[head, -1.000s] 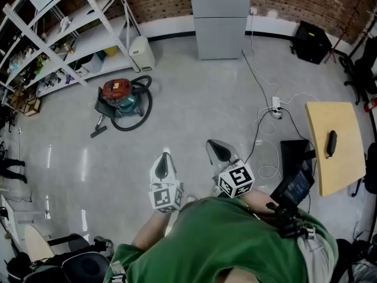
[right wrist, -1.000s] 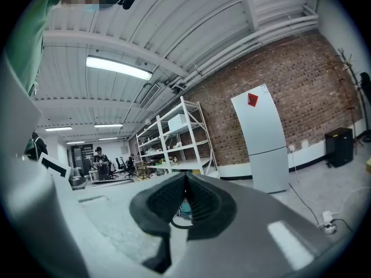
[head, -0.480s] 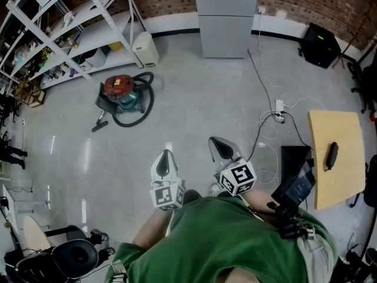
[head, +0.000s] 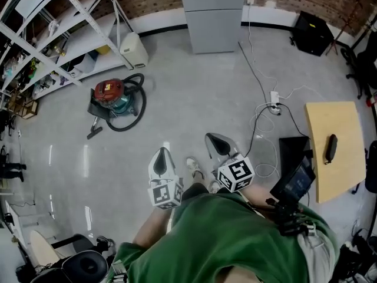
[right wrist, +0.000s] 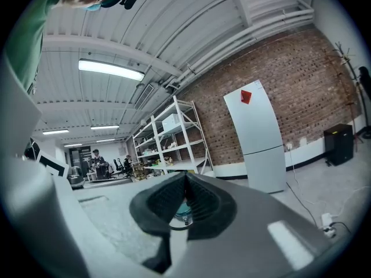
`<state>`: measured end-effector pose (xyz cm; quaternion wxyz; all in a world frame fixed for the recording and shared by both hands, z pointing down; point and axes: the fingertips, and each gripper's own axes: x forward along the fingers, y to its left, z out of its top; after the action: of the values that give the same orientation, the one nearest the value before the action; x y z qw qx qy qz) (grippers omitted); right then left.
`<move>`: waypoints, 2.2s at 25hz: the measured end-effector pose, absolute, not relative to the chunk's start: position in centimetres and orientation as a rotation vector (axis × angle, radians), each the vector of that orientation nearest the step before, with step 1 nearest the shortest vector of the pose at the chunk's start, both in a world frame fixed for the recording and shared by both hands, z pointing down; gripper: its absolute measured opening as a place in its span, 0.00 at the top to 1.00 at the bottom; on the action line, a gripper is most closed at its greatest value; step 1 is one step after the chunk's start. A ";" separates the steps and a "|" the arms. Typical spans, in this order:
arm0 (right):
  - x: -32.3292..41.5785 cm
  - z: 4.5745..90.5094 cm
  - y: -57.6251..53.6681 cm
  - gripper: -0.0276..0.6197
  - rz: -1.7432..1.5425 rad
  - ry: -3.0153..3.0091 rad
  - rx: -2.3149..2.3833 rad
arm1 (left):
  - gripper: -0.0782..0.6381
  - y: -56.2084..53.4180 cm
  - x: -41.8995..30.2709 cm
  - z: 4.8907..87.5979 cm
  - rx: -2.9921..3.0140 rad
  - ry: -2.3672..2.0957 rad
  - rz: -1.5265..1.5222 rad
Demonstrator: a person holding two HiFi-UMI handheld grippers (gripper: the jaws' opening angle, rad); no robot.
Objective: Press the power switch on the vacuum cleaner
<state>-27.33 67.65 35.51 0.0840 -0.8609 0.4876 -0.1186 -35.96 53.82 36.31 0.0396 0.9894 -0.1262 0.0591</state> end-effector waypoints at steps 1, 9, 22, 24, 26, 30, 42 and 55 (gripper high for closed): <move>-26.8 35.7 67.4 0.95 -0.354 1.449 -2.575 | 0.88 53.5 -35.3 36.5 3.031 -0.377 0.179; -21.6 35.1 62.7 0.95 -0.331 1.450 -2.616 | 0.88 48.7 -29.0 36.2 3.019 -0.338 0.123; -15.0 33.4 49.8 0.95 -0.255 1.524 -2.626 | 0.88 35.8 -23.3 35.2 3.032 -0.408 0.077; -14.5 33.2 48.7 0.95 -0.253 1.541 -2.621 | 0.88 34.8 -23.0 35.2 3.031 -0.418 0.079; -13.5 33.1 47.7 0.95 -0.247 1.555 -2.615 | 0.88 34.0 -22.3 35.4 3.029 -0.431 0.097; -11.2 33.3 46.5 0.95 -0.251 1.563 -2.604 | 0.88 32.9 -20.5 35.7 3.015 -0.459 0.117; -1.4 33.4 42.8 0.95 -0.260 1.680 -2.504 | 0.88 30.2 -11.5 36.0 3.007 -0.600 0.122; 8.7 34.6 42.4 0.95 -0.317 1.802 -2.389 | 0.88 30.9 -3.4 36.5 2.975 -0.807 0.164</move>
<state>8.71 42.42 34.55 0.0662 -0.7922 0.5974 -0.1051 -3.45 30.86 36.51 0.0274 0.9634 -0.2614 0.0531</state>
